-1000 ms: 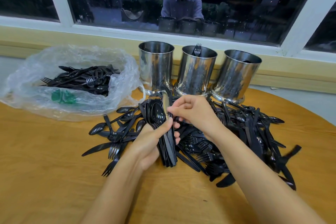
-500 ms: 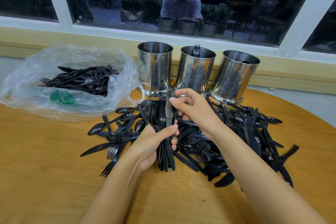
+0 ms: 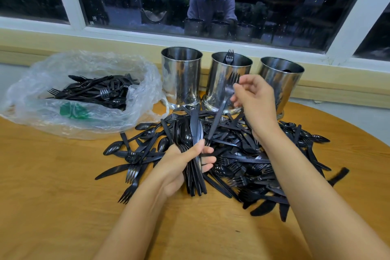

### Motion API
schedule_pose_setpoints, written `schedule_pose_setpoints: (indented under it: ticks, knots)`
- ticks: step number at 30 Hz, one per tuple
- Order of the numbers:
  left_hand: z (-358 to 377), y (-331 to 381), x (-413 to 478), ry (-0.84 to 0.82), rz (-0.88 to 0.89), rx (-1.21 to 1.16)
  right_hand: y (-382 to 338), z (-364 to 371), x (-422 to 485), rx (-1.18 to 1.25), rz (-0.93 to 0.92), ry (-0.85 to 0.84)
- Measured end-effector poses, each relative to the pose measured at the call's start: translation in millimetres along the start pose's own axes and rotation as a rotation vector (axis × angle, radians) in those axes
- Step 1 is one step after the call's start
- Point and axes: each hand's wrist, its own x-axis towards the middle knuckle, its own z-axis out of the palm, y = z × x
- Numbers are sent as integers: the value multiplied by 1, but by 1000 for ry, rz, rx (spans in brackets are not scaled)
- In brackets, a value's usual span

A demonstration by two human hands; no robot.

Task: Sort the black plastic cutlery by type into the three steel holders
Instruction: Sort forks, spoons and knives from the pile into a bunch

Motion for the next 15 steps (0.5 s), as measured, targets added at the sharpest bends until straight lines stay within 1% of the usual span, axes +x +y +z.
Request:
schedule_pose_setpoints:
  ticks: [2,5,9,13,15]
  knots:
    - [1,0,0,-17,-4,11,-3,1,1,73,-4,9]
    - [2,-1,-1,-38,-1,16,0,10,-3,37,-24,-32]
    - [0,-1,0,-23,6,9,9,21,-11,-21,-12,-107]
    - [-3,-1,1,-12,7,33,11,21,-9,-107,-46,-132]
    - [-4,0,1,-29,10,48,9,17,-5,-103,-65,-108]
